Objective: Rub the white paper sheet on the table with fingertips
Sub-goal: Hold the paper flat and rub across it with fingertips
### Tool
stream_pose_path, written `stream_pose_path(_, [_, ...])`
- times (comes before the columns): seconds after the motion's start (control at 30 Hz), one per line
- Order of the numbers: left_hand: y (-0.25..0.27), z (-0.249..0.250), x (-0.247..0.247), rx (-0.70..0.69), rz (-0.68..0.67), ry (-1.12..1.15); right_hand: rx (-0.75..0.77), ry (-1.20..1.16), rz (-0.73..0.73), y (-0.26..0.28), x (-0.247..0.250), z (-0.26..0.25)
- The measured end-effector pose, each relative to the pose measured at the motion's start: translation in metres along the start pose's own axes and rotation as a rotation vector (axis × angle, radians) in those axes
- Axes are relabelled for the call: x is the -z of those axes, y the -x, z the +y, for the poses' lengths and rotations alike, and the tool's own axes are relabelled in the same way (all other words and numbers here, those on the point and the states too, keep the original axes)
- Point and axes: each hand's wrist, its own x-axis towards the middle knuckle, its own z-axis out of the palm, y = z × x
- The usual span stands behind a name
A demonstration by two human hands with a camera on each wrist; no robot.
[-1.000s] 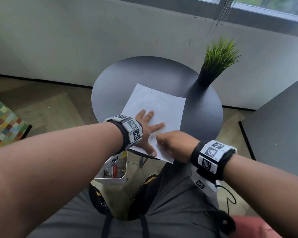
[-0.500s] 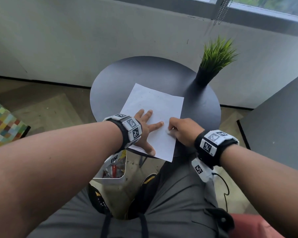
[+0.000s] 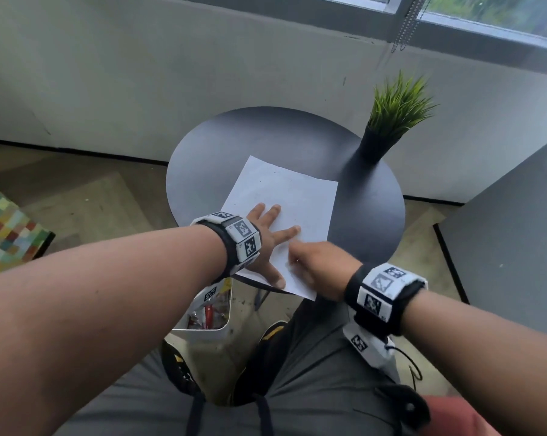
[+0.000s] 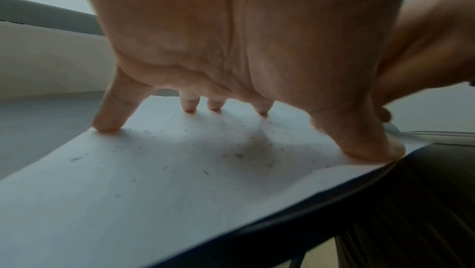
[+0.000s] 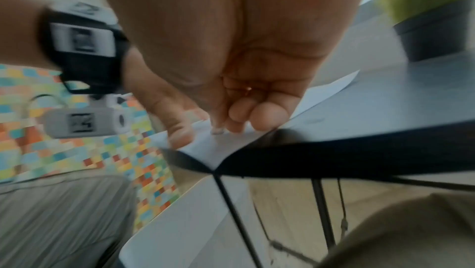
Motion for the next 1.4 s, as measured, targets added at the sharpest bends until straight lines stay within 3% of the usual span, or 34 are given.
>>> stream_pose_path(0.07, [0.001,0.0,0.0,-0.003,-0.005,-0.002,0.066,-0.015,-0.048,0.002,0.002,0.001])
stream_pose_path(0.23, [-0.002,-0.001,-0.001,0.005,-0.008,0.004,-0.202,-0.025,0.138,-0.016,0.024,0.035])
stream_pose_path(0.37, [-0.001,-0.002,0.0,-0.005,-0.007,0.006,0.071,-0.013,-0.062,-0.001,0.003,-0.01])
stream_pose_path(0.43, [-0.002,-0.002,-0.002,-0.006,-0.006,0.009,0.044,-0.015,-0.03,-0.007,0.012,0.0])
stream_pose_path(0.53, [-0.003,-0.004,-0.004,-0.002,-0.003,0.022,-0.171,-0.047,0.12,-0.02,0.02,0.02])
stream_pose_path(0.67, [0.004,-0.001,0.001,-0.014,-0.005,0.007,0.055,-0.076,0.002,-0.013,-0.004,-0.021])
stream_pose_path(0.7, [0.005,-0.001,0.002,-0.016,-0.001,0.016,0.044,-0.083,-0.011,-0.014,-0.002,-0.018])
stream_pose_path(0.8, [0.0,-0.004,-0.004,-0.009,0.001,0.055,-0.211,-0.066,0.083,-0.021,0.023,0.018])
stream_pose_path(0.87, [-0.005,-0.006,-0.009,0.012,-0.001,0.05,-0.268,-0.127,0.14,-0.014,0.029,0.032])
stream_pose_path(1.03, [-0.01,-0.011,-0.02,0.028,0.061,0.063,0.0,-0.153,0.048,0.002,0.002,-0.013])
stream_pose_path(1.2, [0.002,-0.018,-0.029,0.002,0.095,0.039,-0.008,-0.054,0.034,-0.005,-0.004,-0.011])
stream_pose_path(1.4, [0.014,-0.01,-0.039,-0.07,0.161,0.026,-0.047,0.056,0.13,-0.004,0.003,0.001])
